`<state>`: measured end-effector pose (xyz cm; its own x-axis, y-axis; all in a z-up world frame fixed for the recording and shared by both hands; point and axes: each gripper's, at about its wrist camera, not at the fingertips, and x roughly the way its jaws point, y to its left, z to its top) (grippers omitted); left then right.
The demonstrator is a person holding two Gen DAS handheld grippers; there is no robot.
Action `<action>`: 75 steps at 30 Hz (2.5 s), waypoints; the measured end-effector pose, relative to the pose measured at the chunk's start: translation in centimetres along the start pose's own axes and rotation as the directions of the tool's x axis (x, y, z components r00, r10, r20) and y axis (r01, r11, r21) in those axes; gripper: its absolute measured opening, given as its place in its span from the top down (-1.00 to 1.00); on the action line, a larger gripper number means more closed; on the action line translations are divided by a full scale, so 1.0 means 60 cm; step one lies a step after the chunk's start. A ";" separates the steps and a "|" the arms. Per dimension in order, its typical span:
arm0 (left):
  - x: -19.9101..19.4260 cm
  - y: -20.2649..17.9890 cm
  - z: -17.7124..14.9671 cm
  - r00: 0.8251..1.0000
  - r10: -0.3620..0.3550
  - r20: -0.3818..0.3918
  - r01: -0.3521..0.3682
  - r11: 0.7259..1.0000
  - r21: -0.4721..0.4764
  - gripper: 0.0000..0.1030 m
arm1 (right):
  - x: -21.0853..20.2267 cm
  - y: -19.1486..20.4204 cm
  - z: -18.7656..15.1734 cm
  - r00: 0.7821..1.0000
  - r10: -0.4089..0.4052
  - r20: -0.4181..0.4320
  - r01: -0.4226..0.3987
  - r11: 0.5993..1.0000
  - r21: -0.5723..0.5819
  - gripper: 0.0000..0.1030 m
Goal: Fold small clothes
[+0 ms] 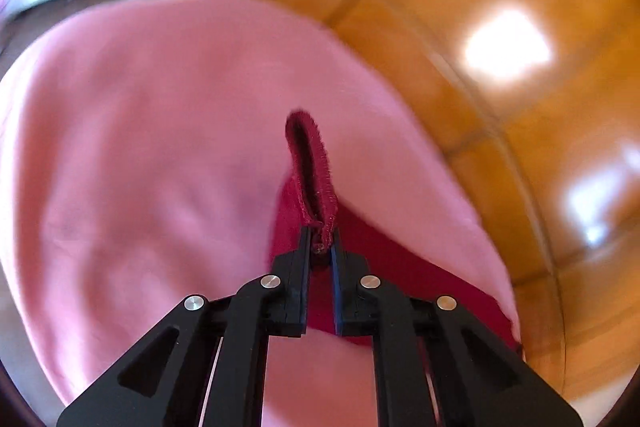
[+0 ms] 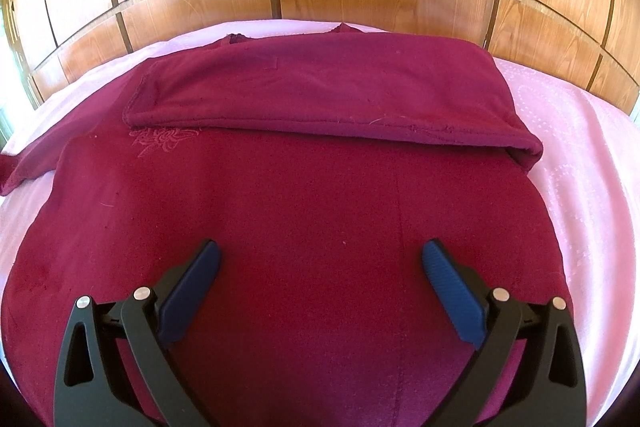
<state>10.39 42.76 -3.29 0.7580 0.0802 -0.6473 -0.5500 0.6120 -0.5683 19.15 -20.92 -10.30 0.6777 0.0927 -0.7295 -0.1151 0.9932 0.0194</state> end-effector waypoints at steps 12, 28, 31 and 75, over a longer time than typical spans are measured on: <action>0.077 -0.293 -0.249 0.943 -0.174 -0.283 0.268 0.903 0.337 0.86 | 0.002 -0.003 0.003 1.000 0.010 0.002 -0.010 1.000 0.005 -0.96; 0.006 -0.248 -0.348 0.954 -0.149 -0.261 0.266 0.823 0.503 0.00 | -0.005 0.048 0.072 0.941 0.332 -0.063 -0.323 0.938 0.122 -0.38; -0.008 -0.220 -0.366 0.952 -0.143 -0.269 0.265 0.826 0.497 0.00 | 0.018 0.124 0.105 0.870 0.481 -0.108 -0.467 0.874 0.134 -0.32; -0.003 -0.290 -0.438 0.950 -0.055 -0.307 0.256 0.701 0.665 -0.08 | 0.092 -0.171 0.195 0.981 0.187 -0.050 -0.162 0.934 0.318 0.83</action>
<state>10.60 11.43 -6.65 0.6431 -0.1992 -0.7394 0.0415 0.9732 -0.2261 32.55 -29.79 -6.54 0.6074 0.2728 -0.7461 0.0142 0.9353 0.3535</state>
